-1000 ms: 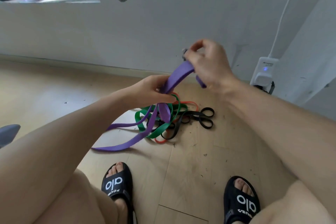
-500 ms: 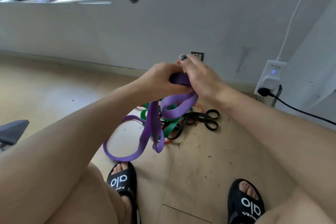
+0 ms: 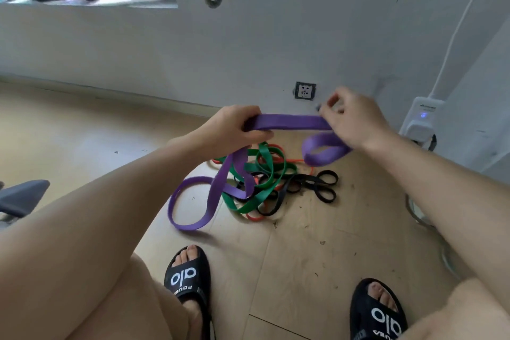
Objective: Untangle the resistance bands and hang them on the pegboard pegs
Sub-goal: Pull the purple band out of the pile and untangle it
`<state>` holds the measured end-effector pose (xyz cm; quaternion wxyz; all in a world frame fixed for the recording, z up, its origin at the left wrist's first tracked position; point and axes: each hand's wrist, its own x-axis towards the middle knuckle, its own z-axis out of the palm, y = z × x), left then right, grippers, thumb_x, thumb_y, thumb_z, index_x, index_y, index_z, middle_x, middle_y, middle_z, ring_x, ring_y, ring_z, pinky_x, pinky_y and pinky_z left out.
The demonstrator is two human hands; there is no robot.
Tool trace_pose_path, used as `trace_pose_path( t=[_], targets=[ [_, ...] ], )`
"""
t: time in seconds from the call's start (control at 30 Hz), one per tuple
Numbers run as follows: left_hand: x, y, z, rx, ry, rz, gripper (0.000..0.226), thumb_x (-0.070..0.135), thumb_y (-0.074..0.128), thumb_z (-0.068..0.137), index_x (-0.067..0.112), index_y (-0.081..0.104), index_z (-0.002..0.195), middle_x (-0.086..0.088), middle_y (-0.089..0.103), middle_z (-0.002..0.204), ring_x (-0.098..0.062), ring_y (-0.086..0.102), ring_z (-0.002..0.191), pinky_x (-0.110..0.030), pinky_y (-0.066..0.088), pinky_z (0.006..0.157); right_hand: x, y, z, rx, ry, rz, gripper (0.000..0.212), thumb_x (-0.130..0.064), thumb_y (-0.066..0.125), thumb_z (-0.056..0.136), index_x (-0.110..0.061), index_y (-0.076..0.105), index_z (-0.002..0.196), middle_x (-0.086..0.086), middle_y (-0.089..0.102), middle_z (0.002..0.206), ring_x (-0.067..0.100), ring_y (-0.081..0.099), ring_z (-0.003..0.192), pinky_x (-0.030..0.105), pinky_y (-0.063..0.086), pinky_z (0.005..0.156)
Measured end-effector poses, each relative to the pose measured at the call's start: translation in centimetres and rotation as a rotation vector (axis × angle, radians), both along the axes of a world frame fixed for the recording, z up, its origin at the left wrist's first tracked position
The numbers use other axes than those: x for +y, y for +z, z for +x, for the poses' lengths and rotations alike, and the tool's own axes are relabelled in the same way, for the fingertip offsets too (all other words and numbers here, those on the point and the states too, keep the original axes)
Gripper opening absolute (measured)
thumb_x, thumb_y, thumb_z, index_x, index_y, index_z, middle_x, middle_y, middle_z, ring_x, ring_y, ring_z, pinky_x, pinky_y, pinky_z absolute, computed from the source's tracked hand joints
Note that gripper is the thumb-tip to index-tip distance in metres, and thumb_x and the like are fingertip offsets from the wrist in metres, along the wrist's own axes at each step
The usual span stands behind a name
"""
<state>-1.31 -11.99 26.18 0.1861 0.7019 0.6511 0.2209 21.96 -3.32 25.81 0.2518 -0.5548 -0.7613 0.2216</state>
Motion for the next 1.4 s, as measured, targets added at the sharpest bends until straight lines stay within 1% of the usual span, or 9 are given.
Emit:
trace_pose_path(
  t=[0.07, 0.23, 0.43, 0.73, 0.9, 1.0, 1.1, 1.23, 1.4],
  targets=[
    [0.1, 0.3, 1.2, 0.062, -0.044, 0.066, 0.029, 0.036, 0.073, 0.09, 0.011, 0.06, 0.091, -0.004, 0.063, 0.075, -0.018, 0.053, 0.066, -0.024, 0.04, 0.06, -0.1, -1.4, -0.3, -0.095, 0.069, -0.103, 0.019, -0.036, 0.05, 0.104, -0.021, 0.062, 0.103, 0.003, 0.072, 0.099, 0.028, 0.064, 0.095, 0.033, 0.044, 0.077],
    [0.6, 0.8, 3.2, 0.065, -0.116, 0.115, 0.018, 0.013, 0.072, 0.084, 0.008, 0.062, 0.098, 0.001, 0.065, 0.081, -0.015, 0.057, 0.071, -0.028, 0.044, 0.065, -3.3, 0.9, -3.9, 0.331, 0.22, -0.184, 0.035, -0.044, 0.039, 0.108, -0.021, 0.061, 0.093, -0.008, 0.066, 0.088, 0.014, 0.062, 0.087, 0.034, 0.044, 0.078],
    [0.5, 1.1, 3.2, -0.14, -0.088, 0.029, 0.032, 0.026, 0.077, 0.083, 0.026, 0.051, 0.065, 0.011, 0.045, 0.052, -0.004, 0.042, 0.05, -0.016, 0.032, 0.052, -4.2, 1.4, -4.8, 0.158, 0.262, 0.0, 0.032, -0.048, 0.049, 0.103, -0.019, 0.058, 0.093, -0.003, 0.069, 0.07, 0.015, 0.065, 0.068, 0.032, 0.047, 0.063],
    [0.7, 0.5, 0.4, 0.172, -0.098, -0.002, 0.025, 0.014, 0.062, 0.092, 0.023, 0.054, 0.115, 0.013, 0.058, 0.083, -0.011, 0.055, 0.073, -0.017, 0.041, 0.063, -0.7, 2.4, -1.0, 0.1, 0.106, 0.117, 0.014, -0.035, 0.063, 0.095, -0.022, 0.058, 0.091, -0.003, 0.073, 0.072, 0.017, 0.064, 0.067, 0.033, 0.05, 0.066],
    [1.1, 0.4, 0.1, 0.24, -0.089, 0.015, 0.018, 0.014, 0.057, 0.093, 0.01, 0.052, 0.11, -0.005, 0.059, 0.092, -0.025, 0.053, 0.083, -0.029, 0.034, 0.067, 0.5, 1.0, 0.2, -0.034, 0.073, 0.04, 0.016, -0.033, 0.057, 0.098, -0.02, 0.063, 0.09, -0.005, 0.059, 0.063, 0.017, 0.054, 0.064, 0.031, 0.037, 0.059],
    [1.0, 1.1, 1.4, 0.106, -0.082, 0.112, 0.009, 0.014, 0.051, 0.095, 0.01, 0.051, 0.104, -0.003, 0.057, 0.081, -0.019, 0.05, 0.07, -0.024, 0.032, 0.06, 1.0, -0.7, 0.3, -0.133, 0.066, -0.141, 0.017, -0.028, 0.053, 0.099, -0.022, 0.065, 0.09, -0.002, 0.066, 0.079, 0.026, 0.062, 0.084, 0.034, 0.046, 0.074],
    [0.9, 2.0, 2.6, 0.078, -0.097, 0.249, 0.011, 0.014, 0.053, 0.095, 0.012, 0.056, 0.105, 0.001, 0.059, 0.081, -0.018, 0.052, 0.07, -0.023, 0.039, 0.063, -0.6, -1.0, -0.8, 0.15, 0.224, -0.356, 0.029, -0.02, 0.038, 0.104, -0.022, 0.067, 0.098, 0.01, 0.075, 0.099, 0.028, 0.069, 0.099, 0.043, 0.053, 0.096],
    [0.6, 2.2, 4.1, 0.116, -0.196, 0.259, 0.02, 0.015, 0.061, 0.083, 0.014, 0.065, 0.103, 0.003, 0.068, 0.082, -0.019, 0.06, 0.074, -0.032, 0.046, 0.07, -3.2, 1.1, -3.8, 0.567, 0.288, -0.429, 0.047, -0.045, 0.039, 0.104, -0.011, 0.068, 0.091, 0.02, 0.074, 0.084, 0.031, 0.068, 0.076, 0.042, 0.052, 0.078],
    [0.3, 1.7, 3.1, 0.034, -0.164, 0.247, 0.01, 0.018, 0.065, 0.08, 0.012, 0.063, 0.088, 0.004, 0.061, 0.069, -0.016, 0.053, 0.064, -0.02, 0.04, 0.061, -2.6, 1.6, -4.0, 0.388, 0.225, -0.145, 0.037, -0.044, 0.059, 0.095, -0.018, 0.063, 0.069, -0.011, 0.057, 0.046, 0.007, 0.05, 0.044, 0.035, 0.041, 0.055]
  ],
)
